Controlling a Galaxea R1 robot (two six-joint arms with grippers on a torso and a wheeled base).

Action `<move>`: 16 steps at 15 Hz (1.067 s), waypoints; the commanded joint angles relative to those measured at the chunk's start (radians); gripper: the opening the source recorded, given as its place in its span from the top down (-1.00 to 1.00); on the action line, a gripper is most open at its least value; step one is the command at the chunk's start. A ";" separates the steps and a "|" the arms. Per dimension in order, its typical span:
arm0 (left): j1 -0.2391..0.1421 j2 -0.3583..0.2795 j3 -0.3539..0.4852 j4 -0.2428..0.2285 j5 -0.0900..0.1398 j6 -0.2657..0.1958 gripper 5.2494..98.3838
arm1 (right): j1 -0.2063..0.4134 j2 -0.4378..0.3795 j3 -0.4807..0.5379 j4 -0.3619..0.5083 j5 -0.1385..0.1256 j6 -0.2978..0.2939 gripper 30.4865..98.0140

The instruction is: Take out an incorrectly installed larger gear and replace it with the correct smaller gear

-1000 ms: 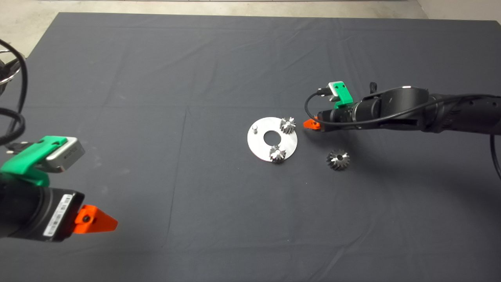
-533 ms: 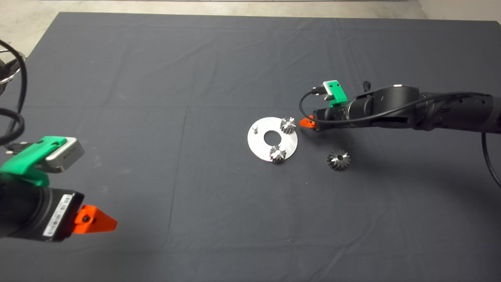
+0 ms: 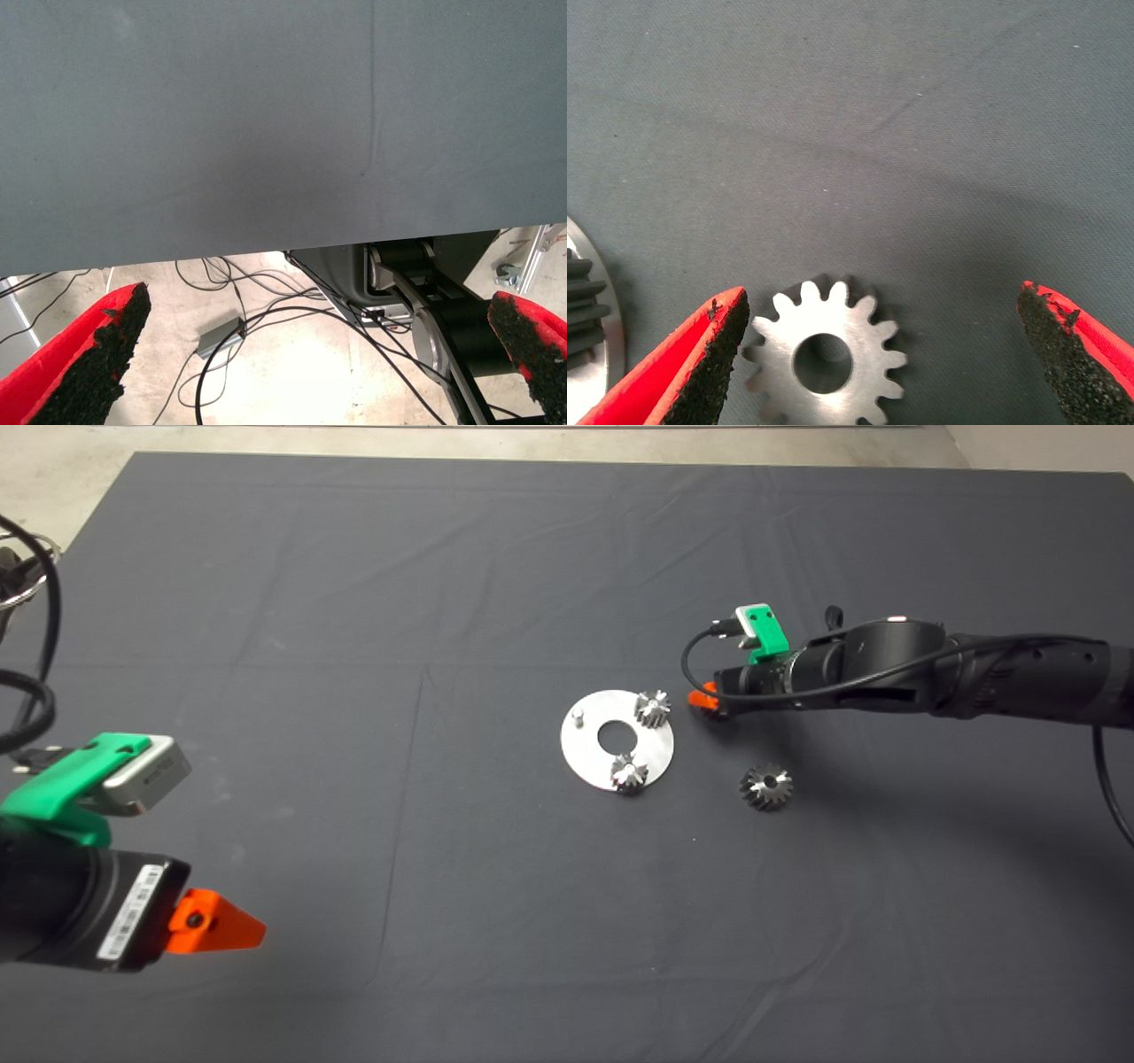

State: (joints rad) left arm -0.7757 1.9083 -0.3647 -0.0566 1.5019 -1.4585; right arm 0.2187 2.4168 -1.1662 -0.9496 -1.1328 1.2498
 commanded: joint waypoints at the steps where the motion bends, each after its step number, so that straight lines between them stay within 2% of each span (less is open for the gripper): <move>1: -0.010 -0.002 0.009 -0.016 0.004 -0.005 -0.99 | 0.015 -0.001 0.004 -0.026 0.002 -0.003 -0.48; 14: -0.010 -0.002 0.011 -0.016 0.003 -0.005 -0.99 | 0.018 0.000 0.027 -0.018 0.001 -0.001 -0.48; 16: -0.010 -0.002 0.011 -0.016 0.004 -0.005 -0.99 | 0.018 0.000 0.027 -0.018 0.001 -0.001 -0.31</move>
State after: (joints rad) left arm -0.7755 1.9083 -0.3647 -0.0570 1.5019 -1.4585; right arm 0.2191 2.4187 -1.1483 -0.9504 -1.1328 1.2498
